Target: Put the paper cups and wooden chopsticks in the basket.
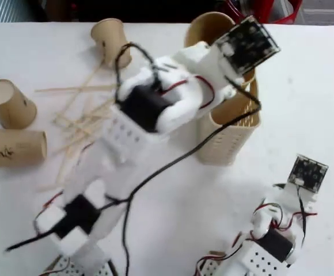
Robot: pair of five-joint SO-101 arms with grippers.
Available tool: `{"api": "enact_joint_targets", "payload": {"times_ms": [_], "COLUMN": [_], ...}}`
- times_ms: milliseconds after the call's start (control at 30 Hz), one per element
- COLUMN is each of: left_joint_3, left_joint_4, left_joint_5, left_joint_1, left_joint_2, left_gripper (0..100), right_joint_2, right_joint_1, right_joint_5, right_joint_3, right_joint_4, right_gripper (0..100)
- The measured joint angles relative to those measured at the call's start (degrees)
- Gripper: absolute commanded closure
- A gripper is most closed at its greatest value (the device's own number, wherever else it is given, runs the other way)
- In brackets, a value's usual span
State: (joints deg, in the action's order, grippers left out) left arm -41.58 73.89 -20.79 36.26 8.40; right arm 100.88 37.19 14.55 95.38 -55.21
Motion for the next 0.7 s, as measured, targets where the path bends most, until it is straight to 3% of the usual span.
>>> {"api": "enact_joint_targets", "payload": {"times_ms": [267, 700], "left_joint_3": [-8.6, -12.7], "left_joint_4": [0.5, 6.3], "left_joint_5": [0.0, 0.0], "left_joint_1": [0.3, 0.6], "left_joint_2": [11.9, 12.7], "left_gripper": [98, 98], "right_joint_2": [0.0, -0.2], "right_joint_1": [0.9, 1.1], "right_joint_5": [0.0, 0.1], "right_joint_3": [1.3, 1.3], "right_joint_4": [0.4, 0.4], "right_gripper": [97.8, 97.8]}}
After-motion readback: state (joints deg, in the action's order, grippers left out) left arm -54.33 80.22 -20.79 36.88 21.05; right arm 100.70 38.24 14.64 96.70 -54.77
